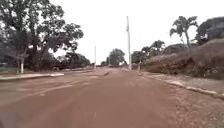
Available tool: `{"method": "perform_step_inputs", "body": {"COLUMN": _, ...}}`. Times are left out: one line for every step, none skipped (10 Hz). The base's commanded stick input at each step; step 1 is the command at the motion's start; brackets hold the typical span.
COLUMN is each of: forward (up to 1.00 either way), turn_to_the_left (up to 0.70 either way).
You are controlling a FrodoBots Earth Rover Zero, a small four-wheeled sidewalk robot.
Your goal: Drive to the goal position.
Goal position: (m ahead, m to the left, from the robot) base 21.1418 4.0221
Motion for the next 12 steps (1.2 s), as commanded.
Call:
{"method": "perform_step_inputs", "body": {"forward": 1.0, "turn_to_the_left": 0.0}}
{"method": "perform_step_inputs", "body": {"forward": 1.0, "turn_to_the_left": 0.0}}
{"method": "perform_step_inputs", "body": {"forward": 1.0, "turn_to_the_left": 0.0}}
{"method": "perform_step_inputs", "body": {"forward": 1.0, "turn_to_the_left": 0.0}}
{"method": "perform_step_inputs", "body": {"forward": 1.0, "turn_to_the_left": 0.0}}
{"method": "perform_step_inputs", "body": {"forward": 1.0, "turn_to_the_left": 0.0}}
{"method": "perform_step_inputs", "body": {"forward": 1.0, "turn_to_the_left": 0.0}}
{"method": "perform_step_inputs", "body": {"forward": 1.0, "turn_to_the_left": 0.0}}
{"method": "perform_step_inputs", "body": {"forward": 1.0, "turn_to_the_left": 0.0}}
{"method": "perform_step_inputs", "body": {"forward": 1.0, "turn_to_the_left": 0.0}}
{"method": "perform_step_inputs", "body": {"forward": 1.0, "turn_to_the_left": 0.0}}
{"method": "perform_step_inputs", "body": {"forward": 1.0, "turn_to_the_left": 0.0}}
